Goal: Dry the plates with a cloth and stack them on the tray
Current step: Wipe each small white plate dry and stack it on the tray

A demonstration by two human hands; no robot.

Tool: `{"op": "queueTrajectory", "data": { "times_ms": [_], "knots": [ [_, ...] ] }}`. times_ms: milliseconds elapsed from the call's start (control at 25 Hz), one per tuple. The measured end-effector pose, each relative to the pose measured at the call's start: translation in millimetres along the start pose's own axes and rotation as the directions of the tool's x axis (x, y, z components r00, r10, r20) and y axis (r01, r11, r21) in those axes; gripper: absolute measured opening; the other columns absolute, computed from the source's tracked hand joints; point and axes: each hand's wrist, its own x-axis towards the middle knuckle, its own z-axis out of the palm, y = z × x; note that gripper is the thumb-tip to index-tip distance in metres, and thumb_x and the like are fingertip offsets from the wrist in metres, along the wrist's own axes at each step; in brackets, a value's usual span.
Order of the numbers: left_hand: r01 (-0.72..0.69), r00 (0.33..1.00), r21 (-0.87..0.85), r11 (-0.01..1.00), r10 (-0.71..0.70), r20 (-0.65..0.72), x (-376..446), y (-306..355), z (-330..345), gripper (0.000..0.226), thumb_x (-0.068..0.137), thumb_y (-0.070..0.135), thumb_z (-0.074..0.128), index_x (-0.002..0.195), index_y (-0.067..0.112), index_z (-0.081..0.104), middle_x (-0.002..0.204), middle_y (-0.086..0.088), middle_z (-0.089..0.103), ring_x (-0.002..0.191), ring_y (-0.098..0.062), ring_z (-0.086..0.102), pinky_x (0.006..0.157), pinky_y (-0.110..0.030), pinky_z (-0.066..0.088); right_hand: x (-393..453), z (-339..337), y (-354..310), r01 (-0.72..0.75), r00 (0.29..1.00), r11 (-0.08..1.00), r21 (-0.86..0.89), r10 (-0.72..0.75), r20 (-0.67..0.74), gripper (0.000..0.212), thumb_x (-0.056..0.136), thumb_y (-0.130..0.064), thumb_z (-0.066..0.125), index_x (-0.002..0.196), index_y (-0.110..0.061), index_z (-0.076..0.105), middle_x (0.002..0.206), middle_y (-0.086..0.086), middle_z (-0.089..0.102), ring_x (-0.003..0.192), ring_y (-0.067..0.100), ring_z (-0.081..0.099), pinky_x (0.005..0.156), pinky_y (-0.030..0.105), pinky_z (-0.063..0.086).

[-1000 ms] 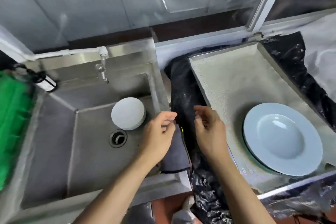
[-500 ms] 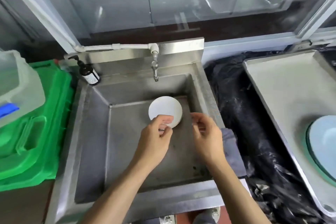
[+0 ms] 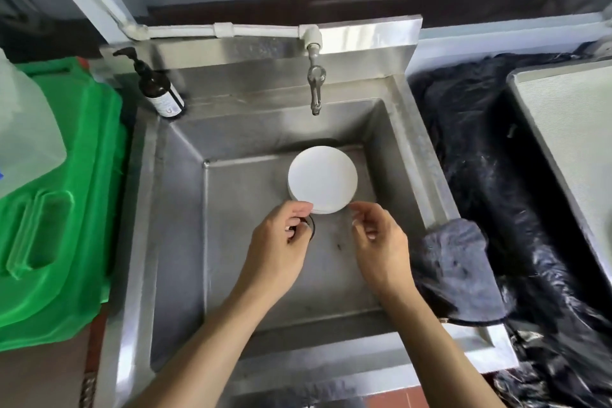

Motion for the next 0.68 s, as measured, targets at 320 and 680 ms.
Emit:
{"op": "queueTrajectory", "data": {
  "times_ms": [320,680],
  "knots": [
    [0.127,0.987,0.018,0.992,-0.125,-0.096,71,-102,43,0.032,0.095,0.007,0.057,0.118,0.027,0.066,0.118,0.015,0.067,0.106,0.004,0.062,0.082,-0.003,0.045,82,65,94,-0.087,0.993,0.994,-0.071,0.092,0.072,0.028,0.100,-0.017,0.054,0.122,-0.030,0.066,0.105,-0.010,0.065,0.091,0.002,0.060,0.080,0.020,0.049],
    [0.147,0.982,0.089,0.985,-0.135,-0.131,163,-176,83,0.042,0.094,0.013,0.055,0.130,0.034,0.056,0.130,0.014,0.057,0.109,0.001,0.057,0.085,-0.009,0.043,183,119,161,-0.146,0.982,0.989,-0.023,0.142,-0.123,0.031,0.099,-0.019,0.055,0.128,-0.029,0.062,0.109,-0.010,0.058,0.091,-0.001,0.058,0.071,0.006,0.040]
  ]
}}
